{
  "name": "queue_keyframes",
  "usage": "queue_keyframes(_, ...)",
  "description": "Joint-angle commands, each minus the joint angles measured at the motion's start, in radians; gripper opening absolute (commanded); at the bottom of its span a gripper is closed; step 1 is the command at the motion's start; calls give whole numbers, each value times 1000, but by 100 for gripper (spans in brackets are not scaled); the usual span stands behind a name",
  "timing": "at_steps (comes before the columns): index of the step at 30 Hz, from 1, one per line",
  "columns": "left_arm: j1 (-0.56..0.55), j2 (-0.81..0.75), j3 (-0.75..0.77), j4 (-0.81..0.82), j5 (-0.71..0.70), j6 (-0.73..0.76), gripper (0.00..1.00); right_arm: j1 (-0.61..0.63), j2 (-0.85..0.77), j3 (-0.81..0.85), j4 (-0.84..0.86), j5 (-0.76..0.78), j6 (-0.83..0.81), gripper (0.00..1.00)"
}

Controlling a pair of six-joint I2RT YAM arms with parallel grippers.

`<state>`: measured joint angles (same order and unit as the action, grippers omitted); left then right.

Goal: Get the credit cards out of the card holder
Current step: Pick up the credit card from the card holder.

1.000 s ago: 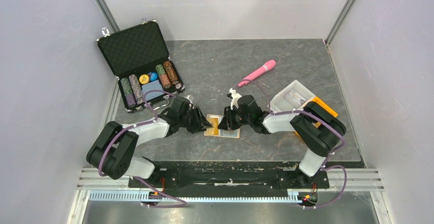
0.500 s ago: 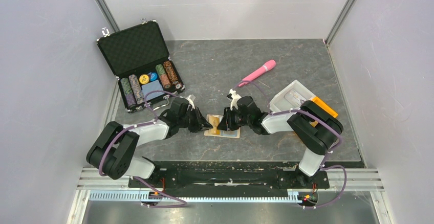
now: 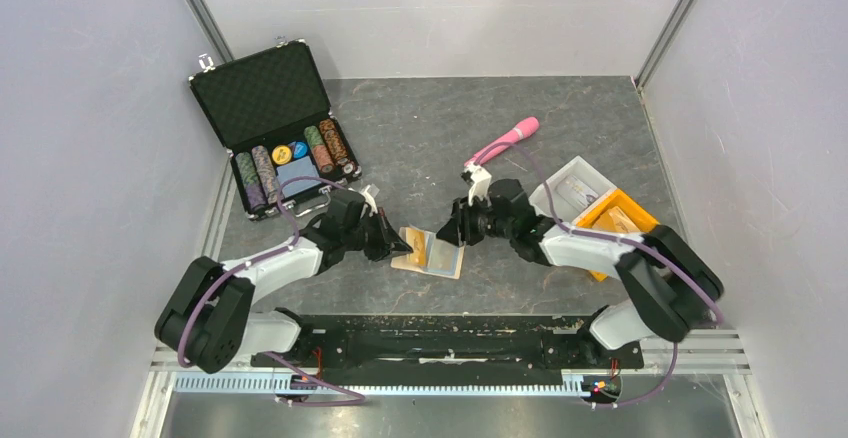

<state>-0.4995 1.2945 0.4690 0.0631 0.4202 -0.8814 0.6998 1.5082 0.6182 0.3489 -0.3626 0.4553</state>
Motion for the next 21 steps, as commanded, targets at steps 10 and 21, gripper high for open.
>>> queue_keyframes(10,2,-120,54,-88,126,83,2,-71,-134,16,-87,-199,-255,51)
queue_keyframes(21,0,-110,26,24,219,68,2,-120,67,172,-158,-456,-350,60)
